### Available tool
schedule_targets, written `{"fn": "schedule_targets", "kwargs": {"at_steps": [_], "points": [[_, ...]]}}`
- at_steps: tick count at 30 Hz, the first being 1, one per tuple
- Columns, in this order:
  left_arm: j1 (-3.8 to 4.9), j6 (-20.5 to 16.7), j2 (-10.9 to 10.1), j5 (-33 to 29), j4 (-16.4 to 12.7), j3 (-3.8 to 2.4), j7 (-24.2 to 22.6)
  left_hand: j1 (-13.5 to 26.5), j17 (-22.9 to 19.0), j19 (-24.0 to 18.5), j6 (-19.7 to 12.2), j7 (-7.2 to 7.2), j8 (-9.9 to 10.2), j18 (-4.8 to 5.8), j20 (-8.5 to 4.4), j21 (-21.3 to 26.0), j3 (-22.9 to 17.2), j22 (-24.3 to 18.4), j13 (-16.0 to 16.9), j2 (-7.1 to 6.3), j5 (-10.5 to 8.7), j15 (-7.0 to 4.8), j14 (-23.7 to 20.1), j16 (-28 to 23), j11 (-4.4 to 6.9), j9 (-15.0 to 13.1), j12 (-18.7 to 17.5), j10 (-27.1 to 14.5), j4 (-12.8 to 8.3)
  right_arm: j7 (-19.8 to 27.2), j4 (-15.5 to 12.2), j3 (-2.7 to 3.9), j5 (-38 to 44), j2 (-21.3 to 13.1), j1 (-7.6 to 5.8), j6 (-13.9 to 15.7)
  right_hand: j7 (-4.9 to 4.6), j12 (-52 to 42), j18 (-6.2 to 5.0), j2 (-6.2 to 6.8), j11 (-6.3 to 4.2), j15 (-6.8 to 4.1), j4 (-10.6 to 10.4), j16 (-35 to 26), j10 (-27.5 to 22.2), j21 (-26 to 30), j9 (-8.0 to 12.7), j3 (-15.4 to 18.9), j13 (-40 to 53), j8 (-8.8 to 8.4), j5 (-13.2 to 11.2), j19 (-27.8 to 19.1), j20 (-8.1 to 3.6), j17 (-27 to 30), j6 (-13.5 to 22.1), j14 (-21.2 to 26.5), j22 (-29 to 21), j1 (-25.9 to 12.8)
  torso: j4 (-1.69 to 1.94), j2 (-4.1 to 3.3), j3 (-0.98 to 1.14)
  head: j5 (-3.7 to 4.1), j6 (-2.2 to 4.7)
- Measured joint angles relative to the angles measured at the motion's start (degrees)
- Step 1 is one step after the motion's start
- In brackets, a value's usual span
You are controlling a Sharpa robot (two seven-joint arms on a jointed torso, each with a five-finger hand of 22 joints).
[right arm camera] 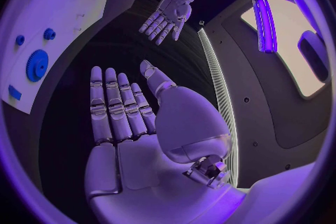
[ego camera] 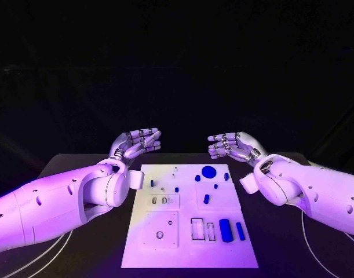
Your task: Assemble the parts on the task board
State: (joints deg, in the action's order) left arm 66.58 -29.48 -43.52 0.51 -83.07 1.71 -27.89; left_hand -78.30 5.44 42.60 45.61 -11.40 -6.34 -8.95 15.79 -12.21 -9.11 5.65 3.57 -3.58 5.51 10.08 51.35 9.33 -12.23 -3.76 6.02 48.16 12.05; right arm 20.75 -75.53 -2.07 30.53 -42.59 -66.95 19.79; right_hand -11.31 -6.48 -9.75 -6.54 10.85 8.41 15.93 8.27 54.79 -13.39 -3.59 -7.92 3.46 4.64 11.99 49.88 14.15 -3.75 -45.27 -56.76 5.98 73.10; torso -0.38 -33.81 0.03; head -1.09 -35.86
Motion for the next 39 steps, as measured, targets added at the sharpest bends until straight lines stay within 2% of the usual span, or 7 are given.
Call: {"fn": "schedule_targets", "kwargs": {"at_steps": [7, 15, 16, 18, 30, 33, 39], "points": [[0.06, 0.8, -3.1, 0.1, -3.5, -0.02, 0.3, -0.6, 1.0, 7.1, 5.2, -1.4, 0.0, -0.88, -1.18, -1.6, 0.8, 0.0, 0.1, 0.63, 0.0, -1.66, 6.8, 0.7, 1.21, 0.0, 0.2, 5.9, -1.7, -0.4, 0.6, 0.45, 8.0, -0.4, -1.28, 1.8, -1.05, 0.0, 0.0, 2.15, -1.95, -3.07, 0.5, 2.0, 6.7, -6.0, -0.3, -3.3, 0.2, 0.39, 0.0, 7.3, -3.2, -1.1, -6.9, -9.2, 2.5, 2.1, 0.05, -1.65, 0.0, -0.01, 0.61], [0.15, 2.8, -6.0, 0.3, -9.6, -0.08, 1.1, -0.8, 3.1, 13.1, 8.6, -1.47, 0.0, -0.88, -2.8, -2.9, 0.9, 0.2, 0.3, 1.24, 0.0, -3.4, 13.1, 2.7, 2.55, 0.0, 0.2, 10.1, -3.2, -4.7, 1.0, 1.09, 23.3, -0.5, -2.55, 1.6, 1.03, 0.5, 0.0, 4.38, -4.94, -7.27, 0.3, 9.4, 13.9, -18.8, -0.3, -4.9, 0.4, 0.44, 1.3, 15.6, -7.62, -6.1, -12.3, -23.1, 9.6, 2.4, 0.36, -3.92, -0.15, 0.68, 0.95], [0.15, 3.1, -6.3, 0.3, -10.3, -0.1, 1.2, -1.1, 4.1, 15.2, 9.8, -1.15, 0.0, -0.87, -3.48, -3.6, 0.9, 0.4, 0.4, 1.58, 0.0, -4.06, 15.2, 3.7, 2.98, 0.0, 0.2, 11.6, -3.8, -5.6, 1.0, 1.13, 25.5, -0.4, -2.75, 1.3, 1.85, 1.5, 0.01, 5.96, -5.94, -8.59, 0.3, 16.2, 16.3, -25.3, -0.3, -5.9, 0.7, -0.08, 2.2, 17.9, -8.92, -10.9, -14.1, -25.6, 13.5, 0.8, 0.43, -4.17, -0.17, 0.82, 0.99], [0.15, 3.5, -6.8, 0.3, -11.6, -0.24, 1.4, -1.2, 4.7, 16.4, 10.3, -0.97, 0.0, -0.87, -3.91, -3.9, 0.9, 0.4, 0.4, 1.63, 0.0, -4.53, 16.4, 4.4, 3.3, 0.0, 0.2, 12.4, -4.1, -7.6, 1.0, 1.16, 30.0, -0.3, -3.21, 0.4, 2.42, 2.3, 0.0, 6.95, -6.62, -9.36, 0.2, 22.0, 17.6, -30.2, -0.3, -6.6, 0.8, -0.57, 2.4, 19.0, -9.65, -14.9, -15.2, -26.8, 16.3, -0.9, 0.55, -4.74, -0.22, 1.13, 1.18], [0.29, 4.8, -8.9, 0.5, -16.0, -0.74, 2.3, -1.2, 5.1, 16.5, 10.3, -0.97, 0.2, -0.87, -4.01, -4.0, 0.9, 0.4, 0.4, 1.62, 0.0, -4.62, 16.5, 4.7, 3.33, 0.0, 0.2, 12.5, -4.1, -18.8, 0.2, 1.3, 55.8, 1.3, -5.39, -6.1, 3.35, 2.7, 0.0, 8.52, -6.73, -9.53, -0.7, 38.5, 14.5, -45.7, -0.4, -10.0, 0.5, -0.57, 0.5, 20.9, -9.4, -28.1, -16.1, -27.0, 31.9, -3.7, 1.06, -7.78, -0.4, 1.86, 2.06], [0.28, 5.1, -9.0, 0.5, -16.3, -0.74, 2.4, -1.2, 5.2, 16.5, 10.3, -0.97, 0.2, -0.87, -4.01, -4.0, 0.9, 0.4, 0.4, 1.62, 0.0, -4.62, 16.5, 4.7, 3.33, 0.0, 0.2, 12.5, -4.1, -20.3, 0.0, 1.3, 59.4, 2.0, -5.56, -7.2, 3.35, 2.7, 0.91, 8.42, -6.58, -9.53, -1.0, 42.2, 14.0, -49.1, -0.4, -10.3, 0.4, -0.57, 0.4, 21.7, -9.23, -31.7, -16.1, -27.0, 36.3, -4.0, 1.14, -8.43, -0.47, 1.75, 2.22], [0.28, 5.6, -8.8, 0.5, -16.7, -0.75, 2.6, -1.2, 5.4, 16.6, 10.3, -0.97, 0.2, -0.86, -4.15, -4.0, 0.9, 0.4, 0.4, 1.62, 0.0, -4.62, 16.5, 5.0, 3.33, 0.0, 0.2, 12.5, -4.4, -21.9, 0.0, 1.3, 63.9, 2.9, -5.77, -9.1, 3.36, 2.7, 0.91, 8.65, -6.27, -9.34, -1.5, 44.5, 12.9, -50.8, -0.4, -10.8, 0.4, -0.57, -0.1, 21.7, -9.23, -33.7, -16.1, -27.2, 38.1, -4.2, 1.35, -9.33, -0.62, 2.09, 2.44]]}}
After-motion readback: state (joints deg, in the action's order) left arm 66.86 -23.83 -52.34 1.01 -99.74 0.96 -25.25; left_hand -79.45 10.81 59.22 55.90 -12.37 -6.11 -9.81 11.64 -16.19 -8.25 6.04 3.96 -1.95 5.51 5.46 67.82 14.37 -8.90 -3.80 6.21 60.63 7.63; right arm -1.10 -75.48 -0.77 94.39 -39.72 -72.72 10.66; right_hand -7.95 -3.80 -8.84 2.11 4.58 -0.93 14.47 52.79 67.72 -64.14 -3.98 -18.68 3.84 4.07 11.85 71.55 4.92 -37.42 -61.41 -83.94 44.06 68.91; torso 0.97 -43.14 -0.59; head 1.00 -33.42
